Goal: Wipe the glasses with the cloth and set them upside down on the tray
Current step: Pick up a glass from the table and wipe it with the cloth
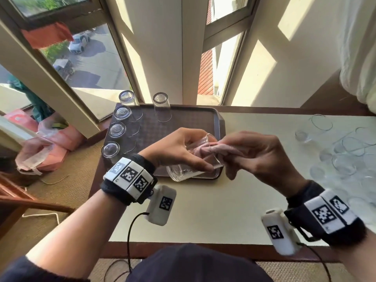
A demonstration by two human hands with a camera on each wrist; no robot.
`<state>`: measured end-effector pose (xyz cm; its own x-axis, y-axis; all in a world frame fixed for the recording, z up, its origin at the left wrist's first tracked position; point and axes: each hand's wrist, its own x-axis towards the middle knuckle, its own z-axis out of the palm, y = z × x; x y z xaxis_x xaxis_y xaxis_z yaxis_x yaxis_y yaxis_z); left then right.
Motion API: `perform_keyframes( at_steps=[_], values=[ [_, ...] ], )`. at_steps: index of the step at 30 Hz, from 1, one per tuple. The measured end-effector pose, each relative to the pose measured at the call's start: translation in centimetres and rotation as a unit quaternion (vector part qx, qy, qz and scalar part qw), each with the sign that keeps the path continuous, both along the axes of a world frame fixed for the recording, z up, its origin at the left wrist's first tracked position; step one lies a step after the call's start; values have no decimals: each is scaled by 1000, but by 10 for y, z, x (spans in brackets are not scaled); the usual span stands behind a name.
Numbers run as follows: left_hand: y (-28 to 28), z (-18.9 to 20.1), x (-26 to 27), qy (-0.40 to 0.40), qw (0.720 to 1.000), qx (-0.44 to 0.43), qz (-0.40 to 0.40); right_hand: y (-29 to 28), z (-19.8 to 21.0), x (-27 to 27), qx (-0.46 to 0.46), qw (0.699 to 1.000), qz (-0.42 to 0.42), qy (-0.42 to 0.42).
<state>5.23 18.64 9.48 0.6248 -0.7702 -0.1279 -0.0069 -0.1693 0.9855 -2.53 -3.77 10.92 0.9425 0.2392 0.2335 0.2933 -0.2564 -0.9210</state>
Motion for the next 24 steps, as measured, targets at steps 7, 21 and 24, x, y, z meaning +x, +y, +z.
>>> perform_keyframes(
  at_steps=[7,21,24],
  values=[
    [-16,-3,-6,9,999,28,-39,12,4,9,-48,968,117,218],
    [-3,-1,9,117,993,-17,-22,15,-6,8,30,996,81,-18],
    [7,-2,9,182,981,-61,-17,10,4,9,32,995,69,-63]
  ],
)
